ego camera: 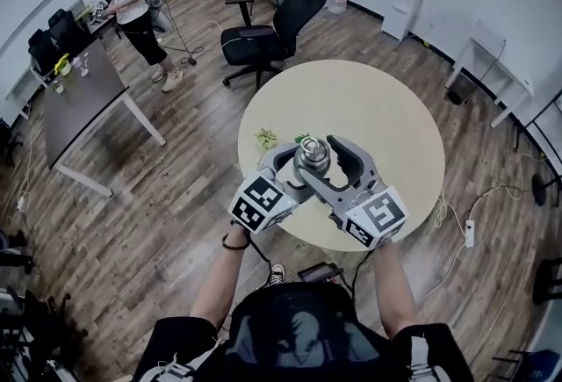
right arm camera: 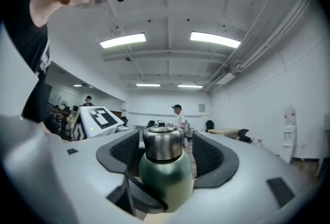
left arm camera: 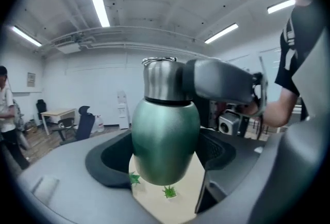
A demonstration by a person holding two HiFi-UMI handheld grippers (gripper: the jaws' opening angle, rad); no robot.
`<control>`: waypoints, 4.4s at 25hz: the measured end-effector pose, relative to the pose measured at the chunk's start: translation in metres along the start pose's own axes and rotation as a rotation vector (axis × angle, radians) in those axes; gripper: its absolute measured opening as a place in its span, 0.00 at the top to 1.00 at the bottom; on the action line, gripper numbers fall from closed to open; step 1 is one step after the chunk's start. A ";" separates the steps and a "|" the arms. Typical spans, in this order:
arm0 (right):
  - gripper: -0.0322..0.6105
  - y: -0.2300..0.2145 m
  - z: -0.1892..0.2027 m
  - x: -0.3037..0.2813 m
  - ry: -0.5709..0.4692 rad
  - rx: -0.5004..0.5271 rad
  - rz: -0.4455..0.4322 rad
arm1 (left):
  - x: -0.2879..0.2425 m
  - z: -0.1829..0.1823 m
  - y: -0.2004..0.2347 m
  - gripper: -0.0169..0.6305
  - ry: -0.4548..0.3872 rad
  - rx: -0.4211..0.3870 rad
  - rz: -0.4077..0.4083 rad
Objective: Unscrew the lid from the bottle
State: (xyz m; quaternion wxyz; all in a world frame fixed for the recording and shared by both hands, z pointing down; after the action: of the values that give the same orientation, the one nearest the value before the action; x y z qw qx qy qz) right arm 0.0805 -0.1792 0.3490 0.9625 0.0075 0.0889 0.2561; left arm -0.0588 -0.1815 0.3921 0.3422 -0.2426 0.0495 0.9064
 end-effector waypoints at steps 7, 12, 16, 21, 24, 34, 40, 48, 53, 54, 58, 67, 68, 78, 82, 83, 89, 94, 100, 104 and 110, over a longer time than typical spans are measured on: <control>0.54 0.007 0.007 -0.005 0.020 -0.062 0.179 | -0.009 0.000 -0.013 0.41 0.057 0.018 -0.163; 0.54 0.005 -0.008 0.005 0.012 0.084 -0.102 | 0.009 0.001 -0.009 0.40 -0.016 -0.044 0.089; 0.54 0.001 -0.023 0.013 0.001 0.150 -0.374 | 0.023 -0.005 -0.008 0.41 -0.061 -0.151 0.306; 0.49 -0.002 -0.021 0.005 0.014 0.079 -0.286 | 0.021 -0.002 0.000 0.41 -0.076 -0.092 0.225; 0.44 0.004 -0.010 0.001 0.011 0.019 -0.074 | 0.013 0.003 0.001 0.41 -0.051 -0.022 0.069; 0.55 0.016 0.000 -0.006 0.007 -0.011 0.073 | 0.006 0.011 -0.008 0.41 -0.015 0.031 -0.051; 0.55 0.013 -0.028 0.011 -0.027 0.109 -0.358 | 0.040 0.000 -0.006 0.41 -0.081 -0.130 0.281; 0.45 0.013 -0.029 0.004 -0.028 0.035 -0.289 | 0.040 0.003 0.001 0.41 -0.087 -0.065 0.161; 0.41 0.027 -0.012 -0.012 0.042 -0.010 0.080 | 0.022 0.009 0.000 0.41 -0.020 0.036 -0.109; 0.42 0.028 -0.010 -0.016 0.045 -0.044 0.131 | 0.019 0.010 0.000 0.41 -0.015 0.059 -0.147; 0.47 0.029 -0.002 -0.025 0.049 -0.149 0.208 | 0.012 0.014 -0.010 0.41 0.024 0.081 -0.285; 0.54 0.021 -0.018 -0.017 0.071 0.036 -0.096 | 0.031 0.014 -0.001 0.41 -0.025 -0.048 0.038; 0.54 0.019 -0.022 -0.015 0.073 0.053 -0.170 | 0.035 0.014 0.002 0.41 -0.041 -0.074 0.099; 0.54 0.009 -0.026 -0.022 0.082 0.072 -0.297 | 0.034 0.022 0.014 0.41 -0.067 -0.121 0.170; 0.54 0.004 -0.023 -0.014 0.008 0.010 -0.185 | 0.033 0.034 0.016 0.41 -0.104 -0.035 0.088; 0.54 0.002 -0.022 -0.011 -0.005 -0.005 -0.155 | 0.035 0.037 0.017 0.41 -0.112 -0.013 0.056; 0.54 -0.012 -0.014 0.012 -0.054 -0.060 0.030 | 0.058 0.035 0.023 0.41 -0.158 0.077 -0.163; 0.54 -0.007 -0.002 0.016 -0.062 -0.050 0.157 | 0.074 0.032 0.027 0.41 -0.162 0.129 -0.320; 0.54 0.002 0.013 0.014 -0.041 -0.047 0.262 | 0.081 0.030 0.026 0.41 -0.174 0.215 -0.420; 0.54 0.005 0.023 0.011 0.008 -0.058 0.287 | 0.081 0.032 0.022 0.41 -0.175 0.248 -0.427; 0.54 0.004 0.026 0.007 0.047 -0.077 0.296 | 0.084 0.033 0.023 0.41 -0.174 0.257 -0.427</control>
State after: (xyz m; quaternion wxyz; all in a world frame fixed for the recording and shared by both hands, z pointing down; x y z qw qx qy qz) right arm 0.0892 -0.1712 0.3734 0.9116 -0.0224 0.0993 0.3983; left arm -0.1416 -0.1410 0.3799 0.5568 -0.1231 0.0821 0.8173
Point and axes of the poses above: the fingertips, and each gripper's own axes: x backward along the fingers, y to its left, z out of its underside, the point moved 10 cm from there along x, backward along the fingers, and after that the axes turned 13 degrees about y, right-handed, at the moved point
